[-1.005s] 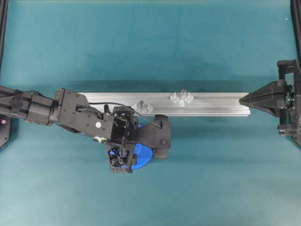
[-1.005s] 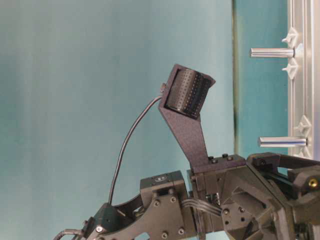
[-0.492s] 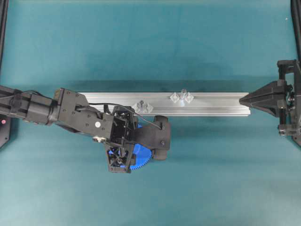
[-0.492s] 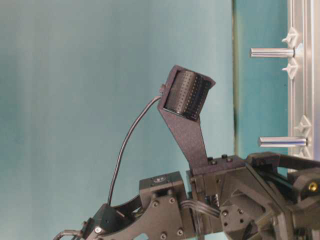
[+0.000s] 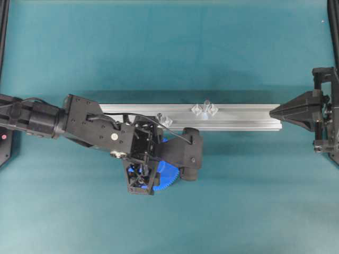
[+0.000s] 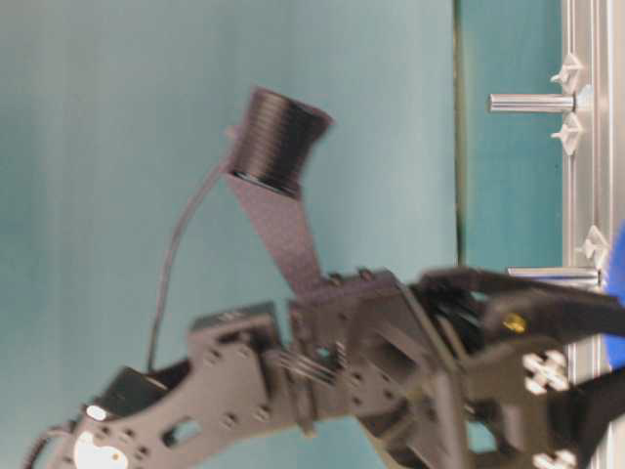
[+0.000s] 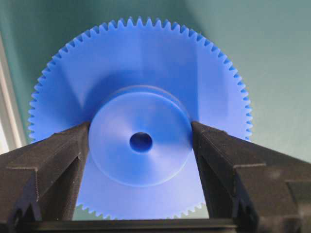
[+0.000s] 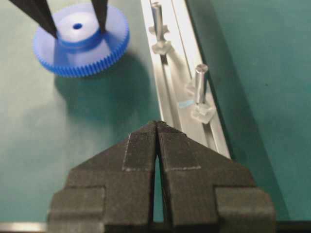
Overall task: Find the location of the shaft and insert the large gear.
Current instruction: 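Lift the blue gear and turn it upright with the left gripper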
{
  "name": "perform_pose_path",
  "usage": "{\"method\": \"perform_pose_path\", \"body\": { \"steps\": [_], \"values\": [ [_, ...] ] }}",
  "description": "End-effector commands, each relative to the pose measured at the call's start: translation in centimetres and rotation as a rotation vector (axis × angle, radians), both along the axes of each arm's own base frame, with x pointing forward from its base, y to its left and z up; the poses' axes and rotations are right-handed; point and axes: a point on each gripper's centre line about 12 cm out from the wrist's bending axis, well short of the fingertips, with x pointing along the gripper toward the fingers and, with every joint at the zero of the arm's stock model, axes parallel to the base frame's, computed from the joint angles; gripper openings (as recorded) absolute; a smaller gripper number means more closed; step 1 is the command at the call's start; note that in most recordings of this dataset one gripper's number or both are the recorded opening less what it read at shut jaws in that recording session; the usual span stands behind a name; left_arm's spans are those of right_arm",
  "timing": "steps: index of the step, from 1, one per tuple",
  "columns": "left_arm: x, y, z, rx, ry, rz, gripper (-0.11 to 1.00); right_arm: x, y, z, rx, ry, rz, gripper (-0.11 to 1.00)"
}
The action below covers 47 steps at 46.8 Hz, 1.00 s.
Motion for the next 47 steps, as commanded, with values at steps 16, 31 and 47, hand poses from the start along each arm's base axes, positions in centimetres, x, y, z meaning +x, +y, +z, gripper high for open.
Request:
{"method": "perform_pose_path", "body": {
  "steps": [16,31,47],
  "values": [
    [1.6,0.7,7.4,-0.004,-0.111,0.008,0.71,0.3,-0.1,0.5,0.008,-0.019,-0.008,0.01],
    [1.7,2.3,10.2,0.007,-0.079,0.039,0.71,0.3,-0.1,0.6,0.008,-0.022,-0.008,0.01],
    [2.2,3.9,12.9,0.039,-0.082,-0.005,0.71,0.2,-0.1,0.7,0.009,-0.028,-0.008,0.01]
  ]
}}
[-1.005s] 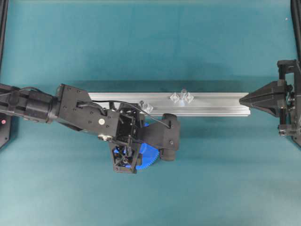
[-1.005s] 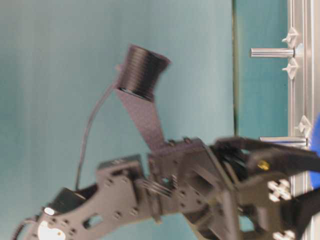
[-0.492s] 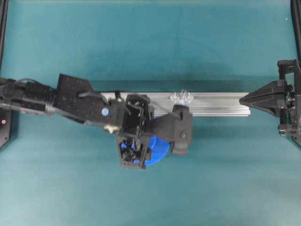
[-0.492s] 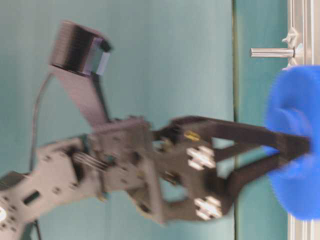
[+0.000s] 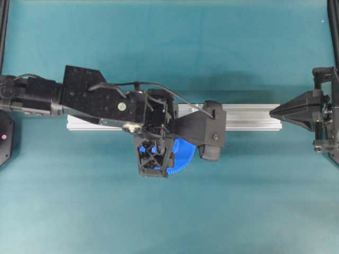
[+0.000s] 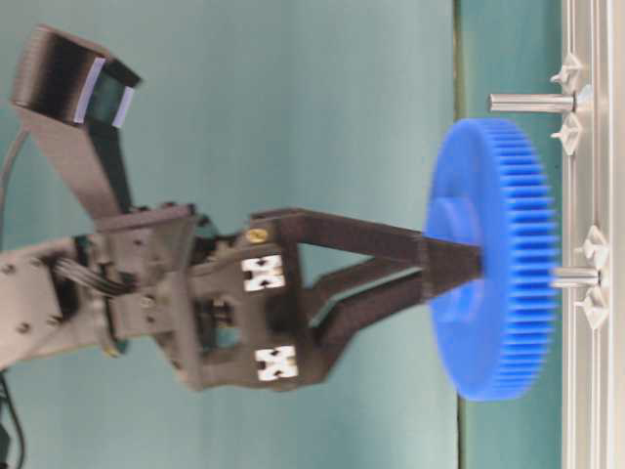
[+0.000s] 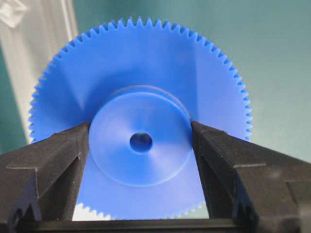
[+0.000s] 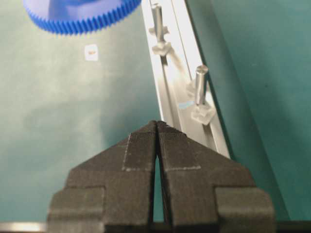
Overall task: Find the location of the shaft and insert the large gear.
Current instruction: 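Lift the blue gear and turn it upright with the left gripper, then carry the upright gear over the rail toward the left shaft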
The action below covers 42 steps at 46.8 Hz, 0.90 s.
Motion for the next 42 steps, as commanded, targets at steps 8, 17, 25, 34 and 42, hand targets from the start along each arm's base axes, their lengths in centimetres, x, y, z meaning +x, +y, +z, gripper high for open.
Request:
{"method": "perform_pose_path", "body": {
  "steps": [8,17,25,34,42],
  "values": [
    [0.1,2.0,5.2,0.009,-0.103,0.029,0.71,0.0,0.0,0.9,0.005,-0.039,-0.005,0.01],
    [0.4,3.2,6.4,0.022,-0.121,0.024,0.71,-0.2,0.0,1.2,0.004,-0.056,-0.005,0.01],
    [1.0,3.8,7.1,0.034,-0.136,0.011,0.71,-0.2,0.0,1.3,0.006,-0.057,-0.005,0.01],
    [1.8,4.3,6.7,0.042,-0.120,0.004,0.71,-0.2,0.0,1.2,0.005,-0.053,-0.005,0.01],
    [2.6,4.8,6.7,0.052,-0.116,-0.011,0.71,-0.2,0.0,1.2,0.005,-0.053,-0.005,0.01]
  ]
}}
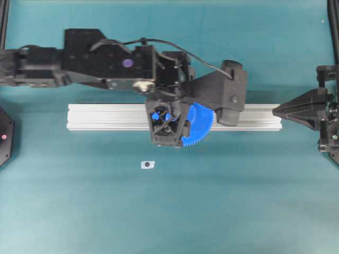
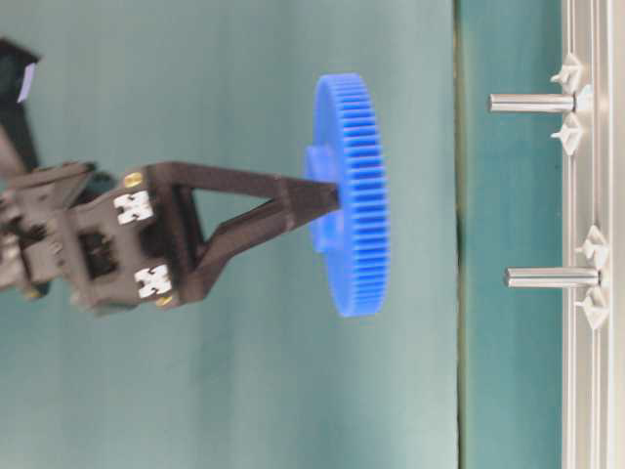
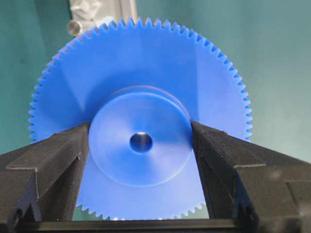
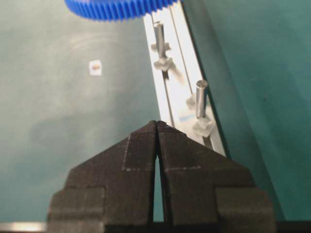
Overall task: Find the location of the shaft and insert the large gear.
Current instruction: 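Carry the upright gear over the rail toward the left shaft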
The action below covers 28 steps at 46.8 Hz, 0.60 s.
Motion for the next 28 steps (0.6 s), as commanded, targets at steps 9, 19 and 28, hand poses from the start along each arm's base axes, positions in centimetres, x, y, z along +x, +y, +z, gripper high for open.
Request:
{"method": "perform_pose_path", "body": {
  "steps": [9,19,28],
  "values": [
    [1.3,0.9,2.2,0.025,-0.067,-0.025,0.71,0.2,-0.1,0.4,0.008,-0.011,-0.009,0.01],
    [2.4,1.0,1.0,0.032,-0.053,-0.042,0.71,0.2,-0.3,0.4,0.008,-0.011,-0.017,0.01],
    [3.3,1.2,0.1,0.031,-0.043,-0.039,0.71,0.2,-0.3,0.4,0.008,-0.011,-0.019,0.01]
  ]
}}
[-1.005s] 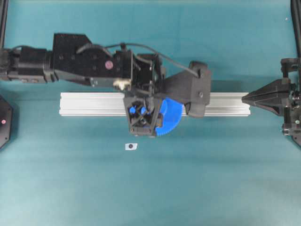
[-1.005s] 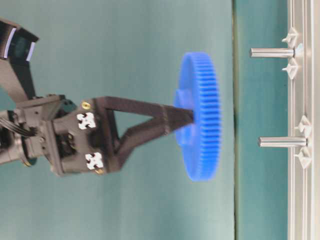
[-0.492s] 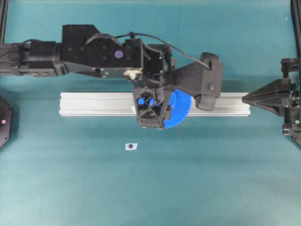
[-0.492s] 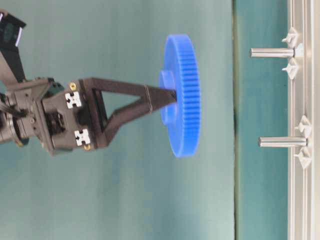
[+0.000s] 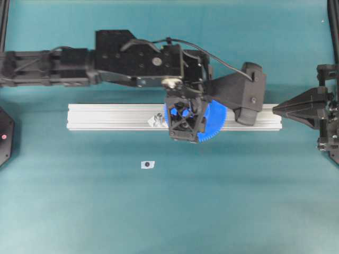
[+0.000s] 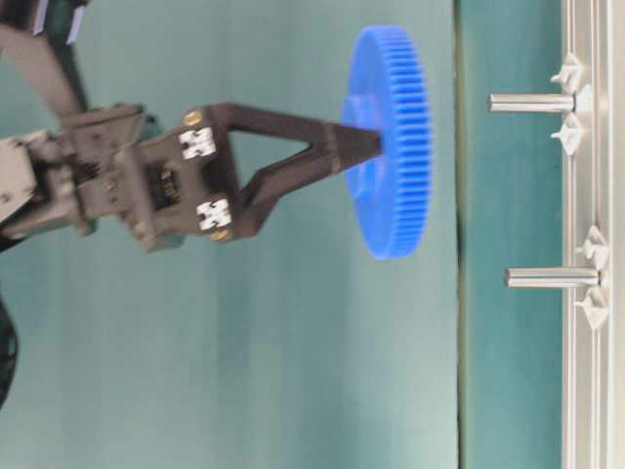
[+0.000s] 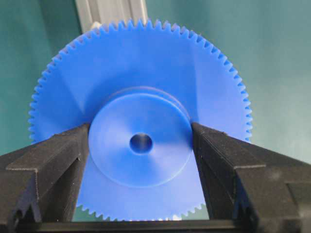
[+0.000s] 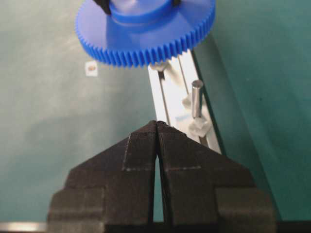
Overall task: Find the location of the shaft and insert the large gear.
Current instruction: 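Carry the upright gear over the rail toward the left shaft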
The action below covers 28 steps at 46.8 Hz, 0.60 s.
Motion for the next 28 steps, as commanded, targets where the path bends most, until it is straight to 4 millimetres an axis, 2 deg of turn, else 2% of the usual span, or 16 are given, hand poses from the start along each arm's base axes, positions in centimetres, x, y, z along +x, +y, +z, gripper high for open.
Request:
{"method": "perform_pose_path", "body": {
  "steps": [1,28],
  "values": [
    [0.3,0.3,2.3,0.008,-0.063,0.003,0.71,0.2,-0.1,0.3,0.008,-0.010,-0.008,0.01],
    [2.1,1.4,0.2,0.025,-0.042,-0.021,0.71,0.2,-0.2,0.3,0.008,-0.010,-0.014,0.01]
  ]
}}
